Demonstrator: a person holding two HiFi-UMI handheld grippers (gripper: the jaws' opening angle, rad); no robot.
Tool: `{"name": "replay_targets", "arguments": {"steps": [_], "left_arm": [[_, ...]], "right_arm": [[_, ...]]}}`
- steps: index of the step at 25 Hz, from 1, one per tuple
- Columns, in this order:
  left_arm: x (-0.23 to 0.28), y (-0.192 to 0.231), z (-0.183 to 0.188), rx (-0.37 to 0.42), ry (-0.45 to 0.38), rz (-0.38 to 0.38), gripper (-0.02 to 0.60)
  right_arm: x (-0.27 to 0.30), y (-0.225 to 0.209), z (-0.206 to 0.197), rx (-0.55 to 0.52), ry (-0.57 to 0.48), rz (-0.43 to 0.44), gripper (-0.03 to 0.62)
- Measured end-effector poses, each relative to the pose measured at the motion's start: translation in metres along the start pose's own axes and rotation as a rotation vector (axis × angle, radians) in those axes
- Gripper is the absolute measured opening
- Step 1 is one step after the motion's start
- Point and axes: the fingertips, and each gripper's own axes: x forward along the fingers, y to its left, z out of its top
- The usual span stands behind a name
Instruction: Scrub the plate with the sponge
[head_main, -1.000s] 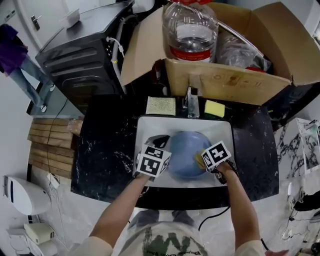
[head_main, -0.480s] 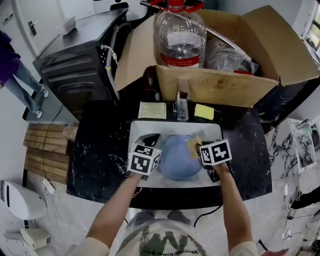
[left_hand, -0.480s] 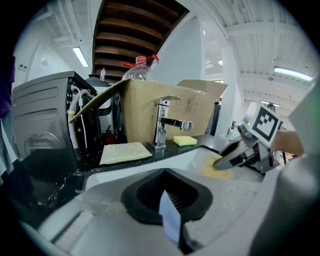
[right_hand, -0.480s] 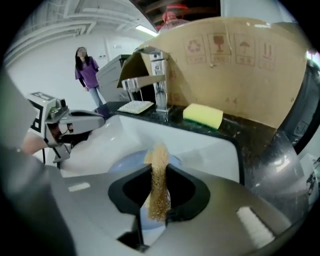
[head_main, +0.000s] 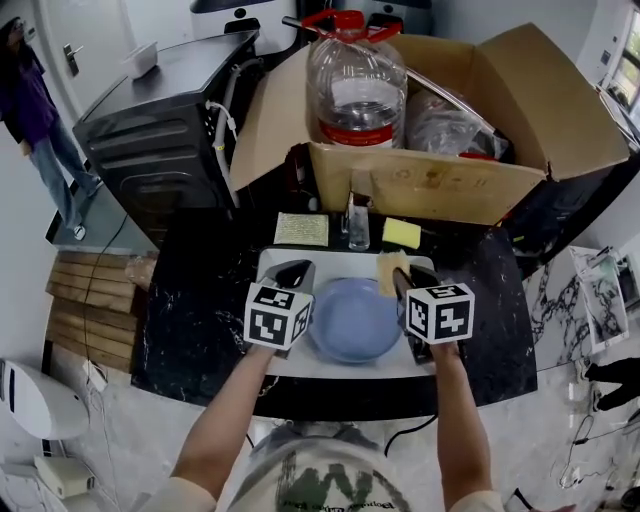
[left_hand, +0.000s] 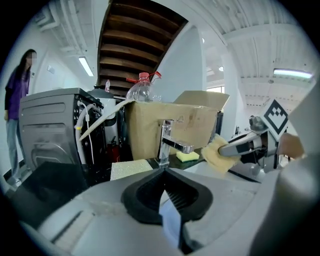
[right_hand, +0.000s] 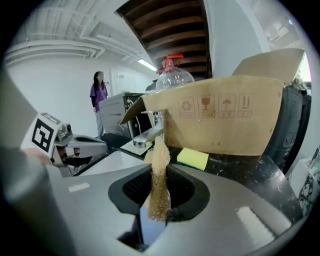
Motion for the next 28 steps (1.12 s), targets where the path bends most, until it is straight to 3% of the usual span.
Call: {"name": "replay_targets", "arguments": {"steps": [14, 28], "left_arm": [[-0.017, 0.007, 0.025, 0.012, -0.063, 0.037, 0.003], [-0.018, 0.008, 0.030, 0.017, -0.070, 0.037, 0.003]], "right_arm": [[-0.036, -0.007, 0.050, -0.024, -0.297, -0.114, 0.069], [-0.038, -0.006, 0.054, -0.031, -0.334, -0.116, 0.067]]}}
